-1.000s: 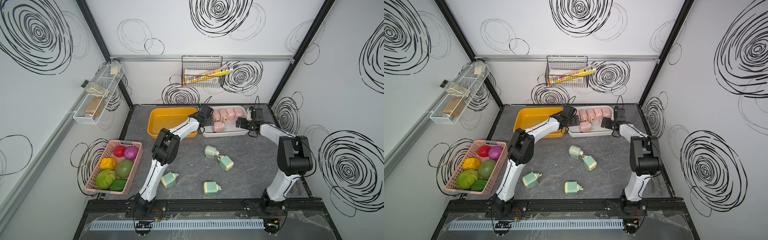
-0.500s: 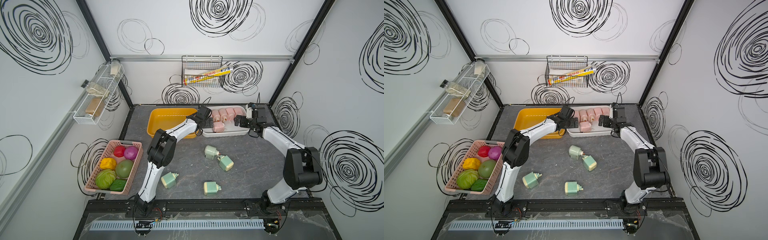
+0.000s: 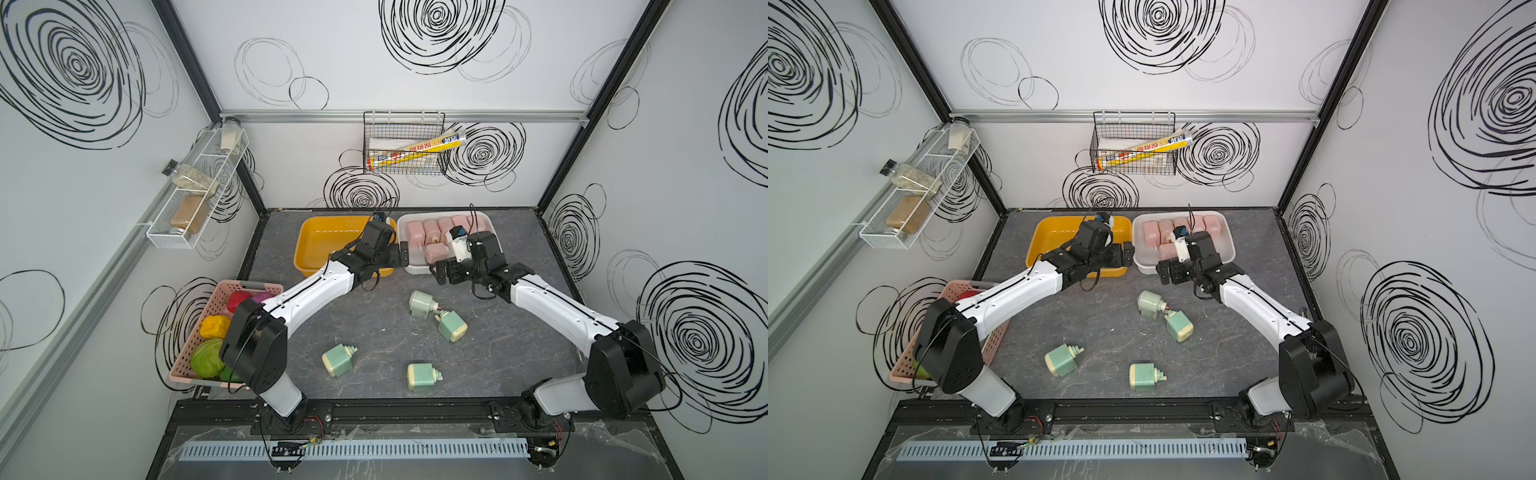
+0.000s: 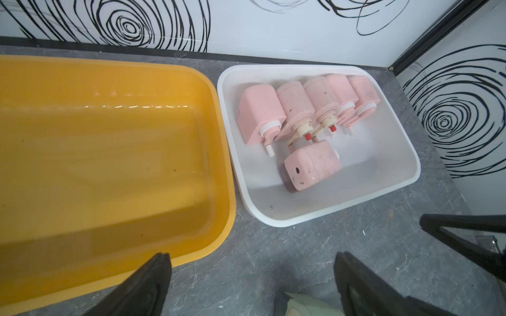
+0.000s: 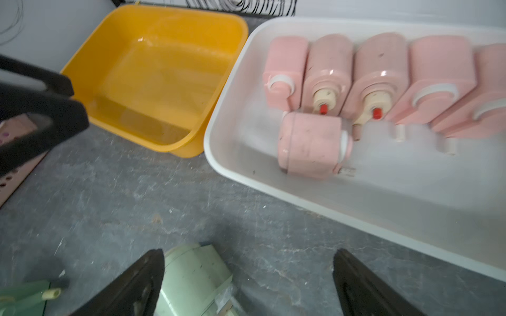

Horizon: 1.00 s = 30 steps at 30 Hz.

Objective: Place the pencil sharpeners by color into the storage box
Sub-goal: Move the storage box to the center of the board, then pick up the pencil sharpener from the center of the board.

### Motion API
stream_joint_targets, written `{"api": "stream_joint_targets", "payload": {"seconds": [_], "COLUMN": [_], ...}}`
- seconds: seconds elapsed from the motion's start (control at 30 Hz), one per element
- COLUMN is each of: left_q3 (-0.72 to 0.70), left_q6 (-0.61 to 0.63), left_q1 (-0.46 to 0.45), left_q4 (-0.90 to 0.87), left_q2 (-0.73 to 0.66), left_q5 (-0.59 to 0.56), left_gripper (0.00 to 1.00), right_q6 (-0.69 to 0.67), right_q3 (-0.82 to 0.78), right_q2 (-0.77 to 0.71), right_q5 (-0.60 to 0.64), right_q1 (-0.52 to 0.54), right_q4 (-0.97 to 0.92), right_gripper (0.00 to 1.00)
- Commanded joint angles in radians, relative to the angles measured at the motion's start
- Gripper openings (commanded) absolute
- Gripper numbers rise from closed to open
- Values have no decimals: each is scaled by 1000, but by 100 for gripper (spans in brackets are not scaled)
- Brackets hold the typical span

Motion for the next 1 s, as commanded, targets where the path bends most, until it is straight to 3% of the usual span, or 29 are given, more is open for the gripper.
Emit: {"api": "stream_joint_targets", "payload": {"seconds": [0.0, 0.27, 0.37, 0.53, 0.83, 0.97], "left_q3": [-91, -296, -335, -352, -357, -355], "left_q6": [-16, -60, -69, -77, -87, -87], "left_q1": [57, 220, 227, 242, 242, 242], "left_q4": [56, 111, 131, 124, 136, 139], "left_q2": [-56, -198, -234, -255, -263, -261], "left_q5": [65, 83, 62, 19, 42, 41], "left_gripper": [99, 99, 99, 99, 99, 99], "right_q6": [-50, -90, -109, -100, -5, 13], "right_q3": [-21, -22, -26, -14, -26, -20], "right_q2": [-10, 76, 99, 145, 121, 126], "right_q5": [-40, -62, -115, 8, -30, 145], "right_q1": [57, 139, 159, 203, 256, 285], "right_q4": [-103, -122, -129, -163, -164, -156], "right_gripper": [100, 100, 100, 100, 99, 99]}}
